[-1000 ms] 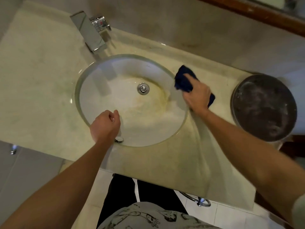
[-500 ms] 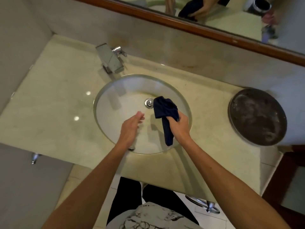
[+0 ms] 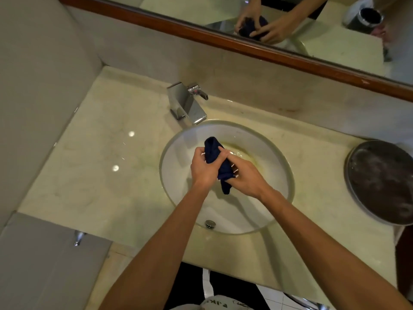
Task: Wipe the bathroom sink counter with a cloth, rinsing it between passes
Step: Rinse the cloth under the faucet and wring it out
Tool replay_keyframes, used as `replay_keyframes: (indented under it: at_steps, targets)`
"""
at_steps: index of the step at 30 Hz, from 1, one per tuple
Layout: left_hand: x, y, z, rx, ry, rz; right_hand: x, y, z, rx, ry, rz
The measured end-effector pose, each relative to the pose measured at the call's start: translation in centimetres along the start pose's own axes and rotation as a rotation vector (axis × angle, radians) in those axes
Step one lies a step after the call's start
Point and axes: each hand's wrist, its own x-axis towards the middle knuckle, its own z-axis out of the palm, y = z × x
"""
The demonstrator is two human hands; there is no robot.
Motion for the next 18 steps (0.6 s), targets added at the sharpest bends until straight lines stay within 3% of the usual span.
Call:
replay_keyframes:
  at_steps: [6, 12, 14, 18]
  targets:
    - [2.3, -0.8, -1.0, -0.153, -0.079, -0.033, 3.0, 0.2, -1.7, -0.008, -0.184, 0.019]
    - [4.5, -0.5, -1.8, -0.258, -0.012, -0.159, 4.4, -0.3, -1.8, -0.15, -0.378, 0.122]
    - [5.7, -0.4, -2.4, -0.178, -0.004, -0.121, 4.4, -0.9, -1.5, -0.188, -0.266, 0.131]
    - [6.8, -0.8, -2.7, 0.023, -0.085, 0.027, 7.4, -4.2, -2.2, -0.11, 0.342, 0.134]
